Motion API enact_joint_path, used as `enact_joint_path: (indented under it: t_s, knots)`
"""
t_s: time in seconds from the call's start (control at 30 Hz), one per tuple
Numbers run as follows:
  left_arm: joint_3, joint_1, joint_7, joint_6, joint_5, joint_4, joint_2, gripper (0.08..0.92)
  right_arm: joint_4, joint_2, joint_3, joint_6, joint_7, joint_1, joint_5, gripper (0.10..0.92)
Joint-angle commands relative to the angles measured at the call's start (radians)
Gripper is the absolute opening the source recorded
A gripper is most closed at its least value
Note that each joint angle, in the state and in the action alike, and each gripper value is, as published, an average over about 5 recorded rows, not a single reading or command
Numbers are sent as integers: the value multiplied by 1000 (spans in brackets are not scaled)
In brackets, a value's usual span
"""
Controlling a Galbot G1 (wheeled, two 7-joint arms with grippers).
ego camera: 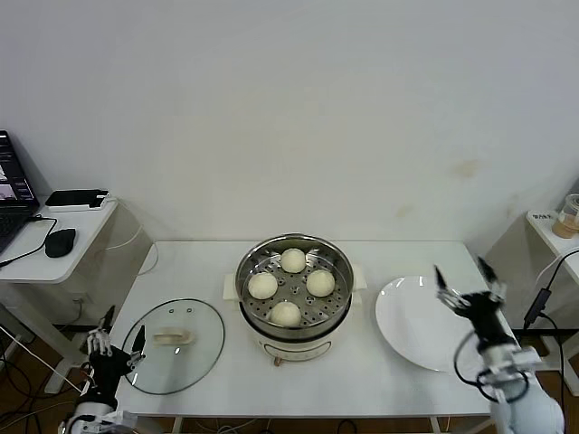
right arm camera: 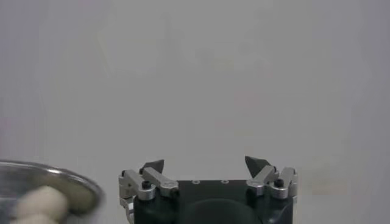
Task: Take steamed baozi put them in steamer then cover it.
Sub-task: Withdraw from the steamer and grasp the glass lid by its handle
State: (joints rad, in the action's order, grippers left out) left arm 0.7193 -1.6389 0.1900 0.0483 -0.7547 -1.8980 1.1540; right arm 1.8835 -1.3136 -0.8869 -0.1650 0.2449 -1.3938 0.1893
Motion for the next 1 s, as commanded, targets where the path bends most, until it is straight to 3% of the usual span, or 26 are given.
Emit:
enact_joint_path:
  t_s: [0.03, 0.43, 1.0]
  knots:
    - [-39, 63, -9, 81, -641, 168, -65, 823, -28, -108, -181, -57, -62, -167, -10, 823]
    - [-122, 168, -55, 56, -658, 290, -93, 823, -7, -121, -184, -25, -72, -197, 3, 823]
    - [-188, 301, -61, 50, -634, 356, -89, 823, 2, -142, -169, -45, -64, -226, -26, 823]
